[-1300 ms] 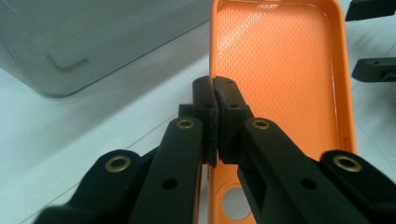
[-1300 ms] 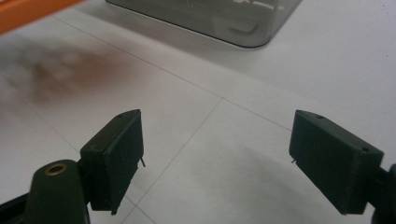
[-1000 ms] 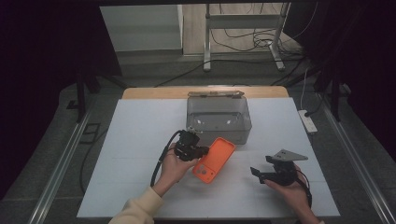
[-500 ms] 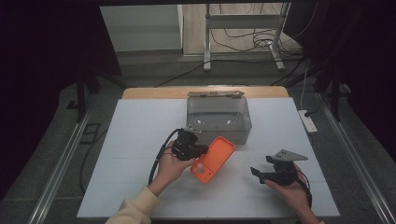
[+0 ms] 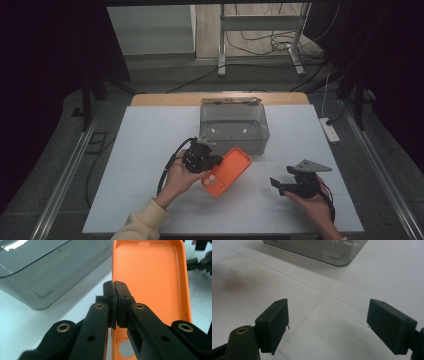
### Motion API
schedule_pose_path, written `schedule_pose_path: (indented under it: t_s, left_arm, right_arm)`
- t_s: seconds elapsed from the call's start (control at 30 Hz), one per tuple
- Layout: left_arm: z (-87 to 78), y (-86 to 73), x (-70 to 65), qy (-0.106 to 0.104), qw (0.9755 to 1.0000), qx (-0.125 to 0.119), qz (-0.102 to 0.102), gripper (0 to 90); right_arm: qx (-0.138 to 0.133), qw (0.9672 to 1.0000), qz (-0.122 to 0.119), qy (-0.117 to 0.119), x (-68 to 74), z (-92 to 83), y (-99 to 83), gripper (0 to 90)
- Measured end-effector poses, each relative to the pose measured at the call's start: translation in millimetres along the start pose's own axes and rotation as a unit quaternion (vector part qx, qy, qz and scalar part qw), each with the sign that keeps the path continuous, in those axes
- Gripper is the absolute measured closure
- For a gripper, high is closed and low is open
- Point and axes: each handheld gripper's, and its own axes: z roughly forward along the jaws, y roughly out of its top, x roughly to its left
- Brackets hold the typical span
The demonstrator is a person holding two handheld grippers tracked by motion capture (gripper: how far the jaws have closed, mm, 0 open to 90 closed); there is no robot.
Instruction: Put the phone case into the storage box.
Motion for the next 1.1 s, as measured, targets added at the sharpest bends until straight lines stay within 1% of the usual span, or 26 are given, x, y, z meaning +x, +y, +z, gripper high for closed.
schedule_pose_path:
  t_s: [0.13, 0.17, 0.2, 0.27, 0.43, 0.57, 0.73, 0.83, 0.93, 1.1]
  left_arm:
    - [0.0, 0.0, 1.1, -0.010, 0.9998, 0.003, 0.019, 88.4]
    - [0.0, 0.0, 1.1, -0.010, 0.9998, 0.003, 0.019, 88.4]
    - [-0.8, 0.4, 1.6, -0.009, 0.9995, 0.004, 0.029, 88.4]
    - [-1.4, 1.0, 1.9, -0.008, 0.9993, 0.005, 0.037, 88.4]
    - [-3.4, 3.2, 4.2, -0.016, 0.9985, 0.005, 0.053, 88.4]
    - [-3.7, 3.8, 7.2, -0.027, 0.9977, 0.011, 0.062, 88.4]
    - [-2.2, 2.9, 9.3, -0.033, 0.9965, 0.028, 0.072, 88.4]
    - [-2.1, 3.1, 10.1, -0.035, 0.9961, 0.031, 0.074, 88.4]
    - [-2.7, 4.1, 10.2, -0.036, 0.9953, 0.038, 0.082, 88.4]
    - [-3.1, 4.5, 9.2, -0.041, 0.9948, 0.038, 0.085, 88.4]
  right_arm:
    - [0.001, 1.0000, 0.001, -0.007, -2.2, 0.2, -0.5, 17.7]
    - [0.000, 1.0000, 0.002, -0.007, -2.6, 0.3, -0.6, 17.7]
    - [0.000, 1.0000, 0.002, -0.008, -2.8, 0.2, -0.7, 17.7]
    - [-0.001, 1.0000, 0.000, -0.008, -2.7, 0.3, -0.8, 17.7]
    - [0.001, 0.9999, -0.004, -0.010, -2.3, 1.4, -1.1, 17.7]
    - [0.001, 0.9999, -0.005, -0.013, -1.9, 1.7, -1.0, 17.7]
    - [0.002, 0.9999, -0.005, -0.015, -2.3, 2.0, -1.2, 17.7]
    - [0.003, 0.9998, -0.005, -0.017, -2.8, 2.3, -1.3, 17.8]
    - [0.002, 0.9998, -0.005, -0.017, -2.9, 2.1, -1.3, 17.8]
    - [0.002, 0.9999, -0.005, -0.016, -3.2, 2.0, -1.4, 17.8]
